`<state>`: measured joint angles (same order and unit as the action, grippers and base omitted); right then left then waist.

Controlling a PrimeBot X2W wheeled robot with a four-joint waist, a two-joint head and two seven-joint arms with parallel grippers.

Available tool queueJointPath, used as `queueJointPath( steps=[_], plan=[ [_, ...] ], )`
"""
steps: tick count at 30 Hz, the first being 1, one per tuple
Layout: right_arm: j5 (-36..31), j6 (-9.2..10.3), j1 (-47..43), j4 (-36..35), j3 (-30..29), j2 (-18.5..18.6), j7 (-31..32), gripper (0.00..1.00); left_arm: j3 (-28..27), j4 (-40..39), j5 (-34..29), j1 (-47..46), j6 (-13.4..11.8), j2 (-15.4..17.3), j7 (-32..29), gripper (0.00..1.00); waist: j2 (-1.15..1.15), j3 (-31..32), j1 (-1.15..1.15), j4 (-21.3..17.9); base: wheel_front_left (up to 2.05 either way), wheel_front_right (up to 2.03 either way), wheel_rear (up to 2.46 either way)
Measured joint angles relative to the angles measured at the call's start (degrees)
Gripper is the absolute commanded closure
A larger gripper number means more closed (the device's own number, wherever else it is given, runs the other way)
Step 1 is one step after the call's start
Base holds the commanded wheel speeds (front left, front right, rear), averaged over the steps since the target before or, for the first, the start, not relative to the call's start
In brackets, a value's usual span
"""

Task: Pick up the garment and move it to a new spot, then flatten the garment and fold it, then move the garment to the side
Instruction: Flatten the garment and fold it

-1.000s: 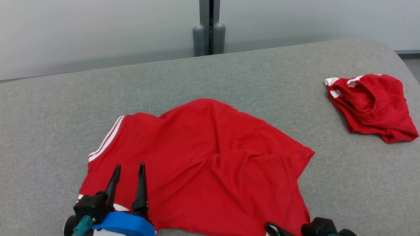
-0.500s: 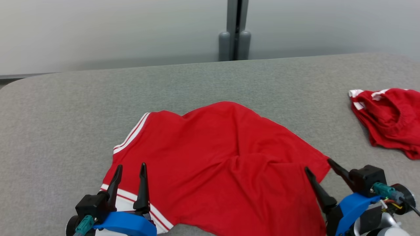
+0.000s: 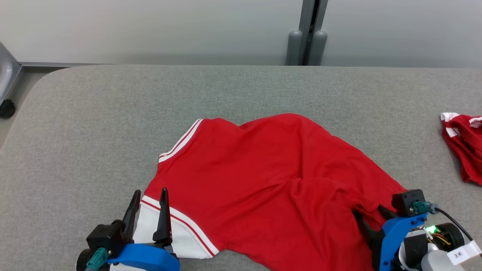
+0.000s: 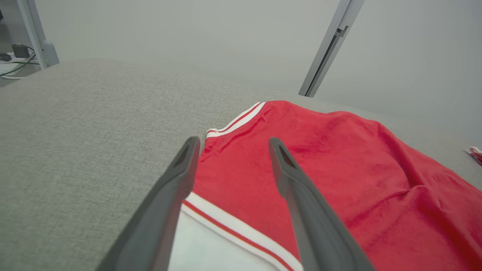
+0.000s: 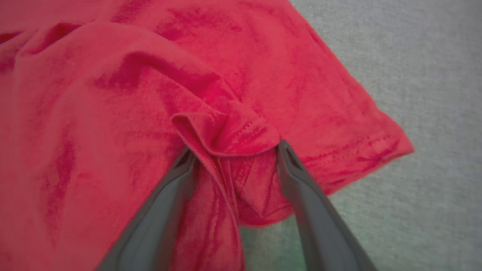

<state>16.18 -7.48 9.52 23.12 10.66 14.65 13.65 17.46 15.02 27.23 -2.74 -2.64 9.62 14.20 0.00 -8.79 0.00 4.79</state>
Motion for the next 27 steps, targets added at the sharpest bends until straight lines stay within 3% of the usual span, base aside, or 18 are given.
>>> queueJointPath(
  steps=[1,2,3,4,10,27],
  plan=[
    [0.6,0.0,0.5,0.7,0.6,0.3,0.1,0.04,0.0,0.0,0.0,0.0,0.0,0.0,0.0,0.0,0.0,0.0,0.0,0.2,0.0,0.0,0.0],
    [0.9,0.01,0.8,1.3,1.3,0.6,0.1,0.52,0.0,0.0,0.0,0.0,0.0,0.0,0.0,0.0,0.0,0.0,0.0,0.3,0.0,0.0,0.0],
    [1.3,0.03,1.2,1.7,1.9,0.9,0.0,0.67,0.0,0.0,0.0,0.0,0.0,0.0,0.0,0.0,0.0,0.0,0.0,0.4,0.0,0.0,0.0],
    [1.6,0.02,1.5,2.2,2.5,1.2,-0.2,1.0,0.0,0.0,0.0,0.0,-0.1,0.0,0.0,0.0,0.0,0.0,0.0,0.4,0.0,0.0,0.0],
    [0.3,-0.04,5.3,4.4,2.5,2.4,-3.4,1.0,0.0,0.2,0.4,-0.2,0.0,0.0,0.1,0.0,0.0,-0.4,0.0,0.5,0.0,0.0,0.0],
    [-10.9,-0.02,28.0,13.8,-2.9,4.1,-12.8,1.0,0.2,1.3,0.0,-1.8,0.8,-1.2,0.6,0.0,0.0,-1.3,0.0,4.2,0.0,0.0,0.0]
  ],
)
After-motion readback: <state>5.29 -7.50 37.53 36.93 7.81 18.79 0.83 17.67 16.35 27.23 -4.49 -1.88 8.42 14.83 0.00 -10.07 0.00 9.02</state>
